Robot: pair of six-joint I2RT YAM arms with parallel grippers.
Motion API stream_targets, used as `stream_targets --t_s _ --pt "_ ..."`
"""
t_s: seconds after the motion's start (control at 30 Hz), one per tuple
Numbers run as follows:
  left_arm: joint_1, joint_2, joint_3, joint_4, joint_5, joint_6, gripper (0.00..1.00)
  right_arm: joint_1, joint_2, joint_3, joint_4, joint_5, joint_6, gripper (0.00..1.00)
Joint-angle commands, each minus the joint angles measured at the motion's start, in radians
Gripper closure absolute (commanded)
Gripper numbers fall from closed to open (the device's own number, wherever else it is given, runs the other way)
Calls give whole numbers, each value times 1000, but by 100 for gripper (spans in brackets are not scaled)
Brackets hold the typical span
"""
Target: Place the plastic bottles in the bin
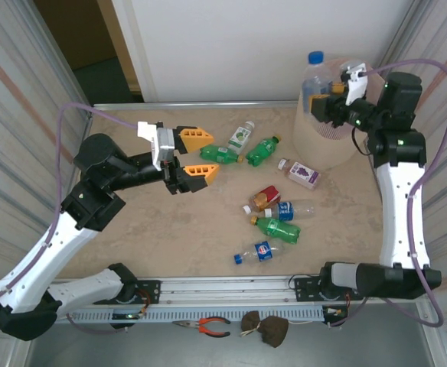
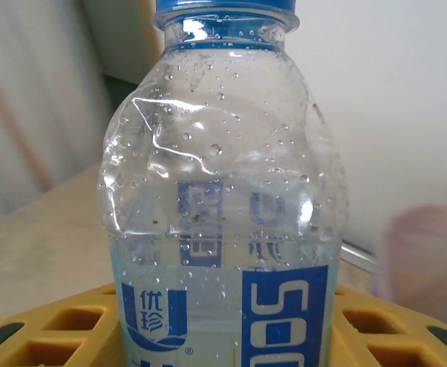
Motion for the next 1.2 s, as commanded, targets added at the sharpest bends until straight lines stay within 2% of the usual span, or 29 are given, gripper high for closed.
stream_targets --t_s 0.0,0.13,0.27,0.5,0.73,0.93,1.17 --pt "7 -29 -19 6 -14 19 37 -54 54 60 -13 162 4 52" --pt "12 -28 -39 11 -26 19 37 -97 145 133 -46 297 -74 52" --pt "19 -9 -57 20 -29 8 37 -117 252 235 -94 380 -170 52" --pt "20 50 -64 12 -27 2 37 -116 481 471 -283 531 -347 52" --pt "25 119 -71 35 -2 -51 38 -108 615 521 -321 653 -456 51" --pt "25 148 -89 66 13 -84 39 -108 710 519 -307 741 -482 49" --pt "26 158 -91 60 31 -101 39 -110 816 533 -299 761 -497 49"
